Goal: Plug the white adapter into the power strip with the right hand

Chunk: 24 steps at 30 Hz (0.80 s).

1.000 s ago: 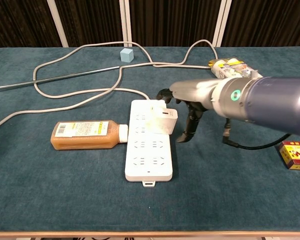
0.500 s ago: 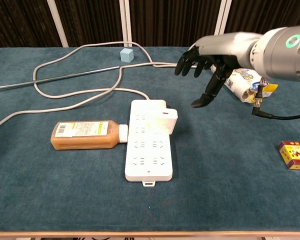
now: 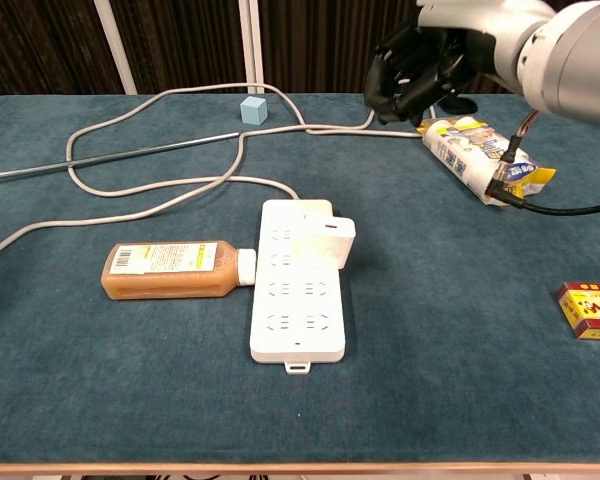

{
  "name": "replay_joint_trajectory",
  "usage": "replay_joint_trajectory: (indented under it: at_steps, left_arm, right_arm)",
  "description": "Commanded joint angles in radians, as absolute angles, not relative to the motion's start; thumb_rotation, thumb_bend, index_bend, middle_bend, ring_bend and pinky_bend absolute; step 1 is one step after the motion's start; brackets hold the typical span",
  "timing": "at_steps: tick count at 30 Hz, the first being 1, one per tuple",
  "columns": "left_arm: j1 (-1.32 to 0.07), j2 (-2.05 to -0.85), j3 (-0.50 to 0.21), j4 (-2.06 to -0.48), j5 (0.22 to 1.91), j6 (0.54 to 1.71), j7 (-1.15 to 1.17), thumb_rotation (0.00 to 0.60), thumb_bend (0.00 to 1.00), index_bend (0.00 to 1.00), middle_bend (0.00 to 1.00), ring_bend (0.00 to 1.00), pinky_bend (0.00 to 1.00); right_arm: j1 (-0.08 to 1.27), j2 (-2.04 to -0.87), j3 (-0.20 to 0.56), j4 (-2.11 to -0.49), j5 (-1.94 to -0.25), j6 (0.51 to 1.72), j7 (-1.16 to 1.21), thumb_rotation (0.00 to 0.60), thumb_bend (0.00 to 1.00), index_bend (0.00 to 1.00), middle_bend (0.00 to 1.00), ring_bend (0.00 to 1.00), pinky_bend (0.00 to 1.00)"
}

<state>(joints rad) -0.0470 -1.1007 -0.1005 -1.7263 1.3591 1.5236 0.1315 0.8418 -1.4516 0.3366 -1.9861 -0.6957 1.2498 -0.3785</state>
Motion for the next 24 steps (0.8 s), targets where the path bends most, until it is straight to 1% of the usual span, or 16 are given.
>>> replay_joint_trajectory:
  at_steps: [1,3,6,8,9,12,14,16,19,21,24]
  left_arm:
    - [-0.048,-1.101,-0.1,-1.727,1.359,1.522,0.133,0.6,0.09,0.2,0.0,0.0,0.0]
    - [-0.048,-1.101,-0.099,-1.728,1.36,1.522,0.135,0.6,0.09,0.2,0.0,0.0,0.0]
    - [-0.048,-1.102,-0.098,-1.728,1.36,1.521,0.136,0.6,0.09,0.2,0.0,0.0,0.0]
    - [-0.049,-1.101,-0.098,-1.728,1.359,1.518,0.135,0.6,0.09,0.2,0.0,0.0,0.0]
    - [-0.049,-1.101,-0.098,-1.728,1.358,1.517,0.135,0.6,0.09,0.2,0.0,0.0,0.0]
    - [-0.051,-1.102,-0.098,-1.728,1.357,1.513,0.138,0.6,0.09,0.2,0.0,0.0,0.0]
    - [-0.053,-1.102,-0.095,-1.729,1.358,1.508,0.14,0.6,0.09,0.2,0.0,0.0,0.0]
    - [-0.053,-1.1,-0.093,-1.731,1.361,1.504,0.137,0.6,0.09,0.2,0.0,0.0,0.0]
    - [-0.053,-1.098,-0.092,-1.732,1.363,1.506,0.136,0.6,0.09,0.2,0.0,0.0,0.0]
    - [-0.052,-1.099,-0.093,-1.731,1.362,1.507,0.136,0.6,0.09,0.2,0.0,0.0,0.0]
    - [-0.054,-1.1,-0.092,-1.731,1.361,1.504,0.138,0.6,0.09,0.2,0.0,0.0,0.0]
  right_arm:
    - [0.825,-1.466,0.353,-1.97,-0.7,1.252,-0.341,0.6,0.61,0.76,0.62,0.7,0.96]
    - [0.821,-1.463,0.357,-1.963,-0.691,1.239,-0.326,0.6,0.61,0.78,0.66,0.73,0.97]
    - [0.817,-1.464,0.363,-1.951,-0.683,1.242,-0.322,0.6,0.61,0.9,0.75,0.82,1.0]
    - [0.813,-1.471,0.364,-1.944,-0.68,1.256,-0.324,0.6,0.64,0.98,0.81,0.88,1.0]
    - [0.811,-1.471,0.366,-1.946,-0.673,1.257,-0.323,0.6,0.67,0.99,0.84,0.9,1.0]
    - [0.805,-1.467,0.379,-1.966,-0.633,1.24,-0.305,0.6,0.75,1.0,0.87,0.93,1.0]
    - [0.8,-1.454,0.394,-1.992,-0.584,1.195,-0.272,0.6,0.78,1.0,0.88,0.94,1.0]
    - [0.798,-1.434,0.416,-2.012,-0.535,1.14,-0.233,0.6,0.79,1.0,0.88,0.95,1.0]
    - [0.801,-1.411,0.429,-2.022,-0.5,1.077,-0.201,0.6,0.79,1.0,0.89,0.95,1.0]
    - [0.813,-1.409,0.418,-2.015,-0.505,1.069,-0.217,0.6,0.79,1.0,0.89,0.95,1.0]
    - [0.83,-1.433,0.397,-2.005,-0.525,1.093,-0.247,0.6,0.79,1.0,0.89,0.95,1.0]
